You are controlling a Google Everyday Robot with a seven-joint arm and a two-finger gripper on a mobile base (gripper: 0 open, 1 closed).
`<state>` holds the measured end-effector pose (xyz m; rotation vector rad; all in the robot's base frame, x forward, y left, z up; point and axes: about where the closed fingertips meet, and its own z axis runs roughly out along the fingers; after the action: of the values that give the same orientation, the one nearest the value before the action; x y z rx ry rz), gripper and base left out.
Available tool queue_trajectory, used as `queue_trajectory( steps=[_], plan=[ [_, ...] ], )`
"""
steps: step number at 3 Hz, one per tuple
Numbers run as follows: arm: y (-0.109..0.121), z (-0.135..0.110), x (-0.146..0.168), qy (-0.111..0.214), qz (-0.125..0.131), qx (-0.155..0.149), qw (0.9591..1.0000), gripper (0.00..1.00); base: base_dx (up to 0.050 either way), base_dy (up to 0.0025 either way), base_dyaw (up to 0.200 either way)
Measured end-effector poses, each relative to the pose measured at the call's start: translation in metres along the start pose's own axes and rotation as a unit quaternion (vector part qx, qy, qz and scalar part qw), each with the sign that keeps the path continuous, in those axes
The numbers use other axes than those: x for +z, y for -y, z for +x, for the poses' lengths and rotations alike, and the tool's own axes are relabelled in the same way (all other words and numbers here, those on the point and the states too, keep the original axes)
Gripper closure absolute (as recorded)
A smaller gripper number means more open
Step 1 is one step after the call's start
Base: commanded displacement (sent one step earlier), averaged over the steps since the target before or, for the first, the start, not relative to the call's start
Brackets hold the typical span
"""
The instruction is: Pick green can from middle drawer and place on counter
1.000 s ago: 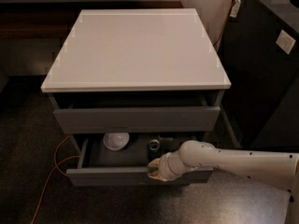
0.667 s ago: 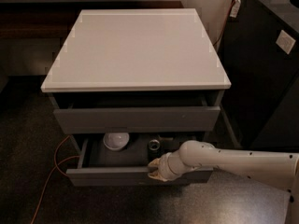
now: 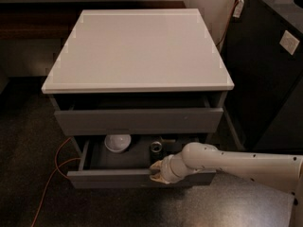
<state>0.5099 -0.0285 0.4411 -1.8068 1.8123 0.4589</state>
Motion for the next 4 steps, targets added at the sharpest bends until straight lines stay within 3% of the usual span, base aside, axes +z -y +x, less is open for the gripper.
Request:
queue_trajectory(
  steps=[1, 2, 3, 4],
  plan=[
    [-0.027, -0.001, 0.001, 0.015, -0.016, 0.001, 0.9998, 1.0, 0.0, 0.0, 0.0],
    [-0.031, -0.004, -0.002, 0.018, -0.018, 0.002, 0.9997, 1.0, 0.0, 0.0, 0.0],
    [-0.06, -0.003, -0.002, 0.035, -0.03, 0.005, 0.9989, 1.0, 0.0, 0.0, 0.0],
    [-0.059, -0.006, -0.005, 0.035, -0.03, 0.005, 0.9989, 1.0, 0.0, 0.0, 0.0]
  ],
)
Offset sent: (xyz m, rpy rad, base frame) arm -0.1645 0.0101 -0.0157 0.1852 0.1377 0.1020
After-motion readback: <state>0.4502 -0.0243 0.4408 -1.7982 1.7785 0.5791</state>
